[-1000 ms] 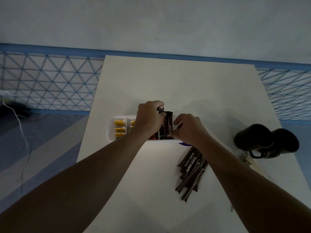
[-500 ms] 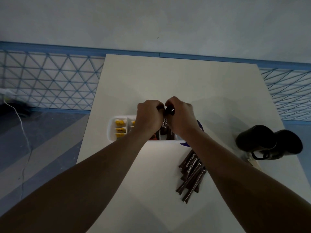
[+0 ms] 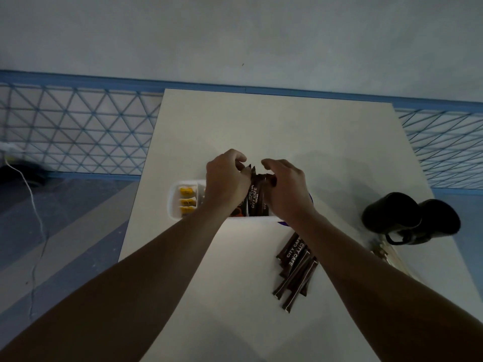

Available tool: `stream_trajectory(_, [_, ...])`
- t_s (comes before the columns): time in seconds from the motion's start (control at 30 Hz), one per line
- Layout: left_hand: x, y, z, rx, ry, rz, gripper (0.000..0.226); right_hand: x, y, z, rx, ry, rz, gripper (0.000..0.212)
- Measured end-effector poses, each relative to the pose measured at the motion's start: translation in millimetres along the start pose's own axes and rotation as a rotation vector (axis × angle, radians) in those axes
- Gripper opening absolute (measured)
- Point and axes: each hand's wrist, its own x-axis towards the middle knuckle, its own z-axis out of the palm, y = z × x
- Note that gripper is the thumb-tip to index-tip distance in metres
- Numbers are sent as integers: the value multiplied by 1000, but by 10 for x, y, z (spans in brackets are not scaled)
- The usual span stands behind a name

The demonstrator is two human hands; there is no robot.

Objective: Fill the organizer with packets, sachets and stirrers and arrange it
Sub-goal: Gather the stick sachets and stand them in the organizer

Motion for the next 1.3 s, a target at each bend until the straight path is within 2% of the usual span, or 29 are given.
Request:
stream_trajectory(0.1, [-82,65,-20,-13,29,32,9,-42,27,-147,18,37,59,41])
stream_trajectory(0.2, [-215,135,-6,-27,-36,95,5,-161,67,-309,16,42,140,38])
stream_trajectory(0.33, [-422,152,124,-80,-240,139,11,-390,171,-469,15,75,253,31])
stream_trajectory(0.47, [-659,125,293,2,-464,162,17,-687,273,-580,-9,77,354,20])
stream_trajectory(0.6, [-885,50,489,77,-616,95,12,-1009,469,-532,-31,-9,542,14])
stream_trajectory(0.73, [-1029,-14,668,192,-675,72,13,-1288,546,-477,-28,-203,772,3])
stream_trajectory(0.83, [-1088,-41,802,223,-657,76,10,-1455,564,-425,-33,-257,890,22])
stream_trajectory(0.9, [-1109,-46,889,260,-601,64,17,-1536,585,-387,-31,-246,938,34])
stream_trajectory(1.0, [-1109,-58,962,289,-539,53,28,-1599,585,-330,16,-256,985,37])
stream_trajectory(1.3, [-1092,-86,1001,322,-589,35,23,-1597,573,-264,82,-254,1005,24])
